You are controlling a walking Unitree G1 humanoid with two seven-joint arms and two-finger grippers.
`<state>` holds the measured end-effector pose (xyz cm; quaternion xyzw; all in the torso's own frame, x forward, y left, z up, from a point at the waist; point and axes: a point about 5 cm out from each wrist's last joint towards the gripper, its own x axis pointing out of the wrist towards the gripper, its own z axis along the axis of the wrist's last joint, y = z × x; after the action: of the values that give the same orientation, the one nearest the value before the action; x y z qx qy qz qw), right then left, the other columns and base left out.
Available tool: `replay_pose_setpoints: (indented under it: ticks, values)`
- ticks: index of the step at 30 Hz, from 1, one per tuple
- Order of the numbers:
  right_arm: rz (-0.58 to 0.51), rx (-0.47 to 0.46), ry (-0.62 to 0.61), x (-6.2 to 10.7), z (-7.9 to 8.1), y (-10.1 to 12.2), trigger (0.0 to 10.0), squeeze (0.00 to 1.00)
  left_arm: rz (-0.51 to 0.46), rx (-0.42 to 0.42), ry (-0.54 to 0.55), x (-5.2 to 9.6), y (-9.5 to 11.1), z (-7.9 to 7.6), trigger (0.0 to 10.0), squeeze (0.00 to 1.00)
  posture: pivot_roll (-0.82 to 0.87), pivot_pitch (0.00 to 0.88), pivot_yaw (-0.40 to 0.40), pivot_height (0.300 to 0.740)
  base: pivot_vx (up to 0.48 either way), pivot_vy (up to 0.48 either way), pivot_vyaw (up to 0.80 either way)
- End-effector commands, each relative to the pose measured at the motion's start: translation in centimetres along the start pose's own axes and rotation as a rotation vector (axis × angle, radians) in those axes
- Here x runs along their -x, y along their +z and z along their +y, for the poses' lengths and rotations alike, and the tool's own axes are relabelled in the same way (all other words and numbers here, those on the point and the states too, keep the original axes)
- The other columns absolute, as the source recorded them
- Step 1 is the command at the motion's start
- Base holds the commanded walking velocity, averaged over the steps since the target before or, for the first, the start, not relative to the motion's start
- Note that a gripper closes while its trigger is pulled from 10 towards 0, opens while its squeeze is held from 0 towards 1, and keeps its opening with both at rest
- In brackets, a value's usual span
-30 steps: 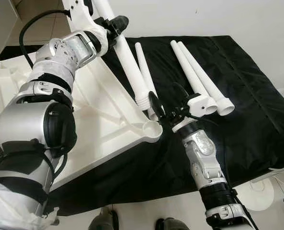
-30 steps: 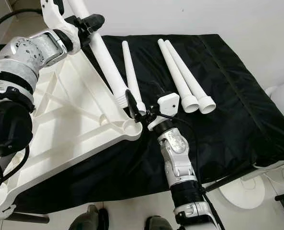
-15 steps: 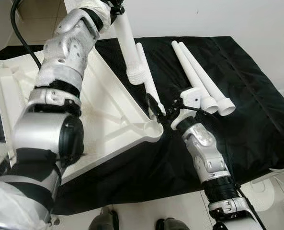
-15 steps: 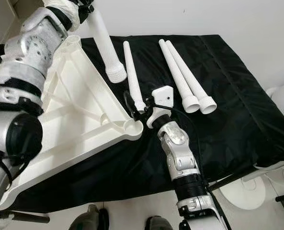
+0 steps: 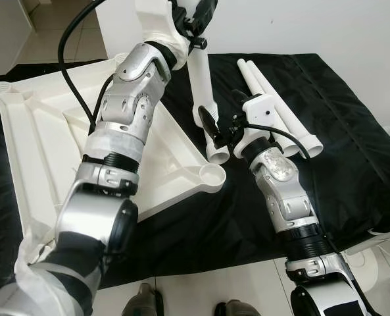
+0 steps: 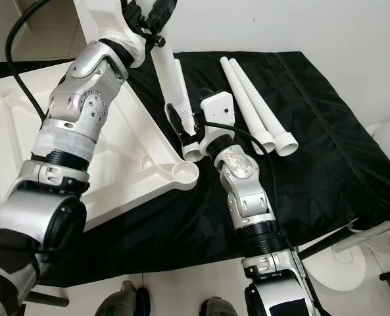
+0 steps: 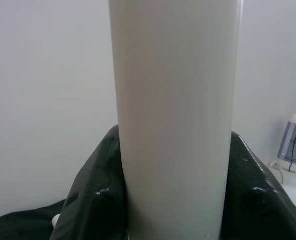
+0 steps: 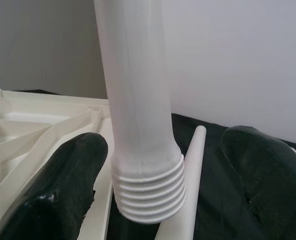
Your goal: Building children table
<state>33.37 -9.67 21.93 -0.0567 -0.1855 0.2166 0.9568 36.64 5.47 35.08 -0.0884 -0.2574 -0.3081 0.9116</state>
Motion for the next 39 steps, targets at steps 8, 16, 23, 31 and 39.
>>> replay_pose_setpoints:
  ticks: [8,16,23,31,39]
  values:
    - [0.067,0.029,-0.021,-1.3,-0.1,-0.5,10.0,0.0,-0.009,-0.003,-0.05,0.5,-0.4,-3.1,10.0,0.0,-0.07,0.028,0.004,0.74,0.0,0.0,0.0]
    - [0.084,0.043,-0.028,-1.9,-0.2,-0.5,10.0,0.0,-0.002,0.009,-0.057,0.8,-0.7,-4.1,10.0,0.0,-0.07,0.027,0.002,0.74,0.0,0.0,0.0]
    - [0.107,0.075,-0.02,-2.8,-0.3,-0.3,10.0,0.0,0.005,-0.006,-0.077,1.0,-0.8,-5.1,10.0,0.0,-0.06,0.035,-0.003,0.74,0.0,0.0,0.0]
    - [0.107,0.1,0.021,-3.2,0.3,-0.2,4.0,0.0,0.011,-0.026,-0.085,1.3,-0.7,-5.5,10.0,0.0,-0.04,0.042,-0.022,0.74,0.0,0.0,0.0]
    - [0.122,0.085,0.033,-3.3,0.4,-0.5,0.0,0.0,0.01,-0.036,-0.079,1.4,-0.5,-5.5,10.0,0.0,-0.03,0.038,-0.028,0.74,0.0,0.0,0.0]
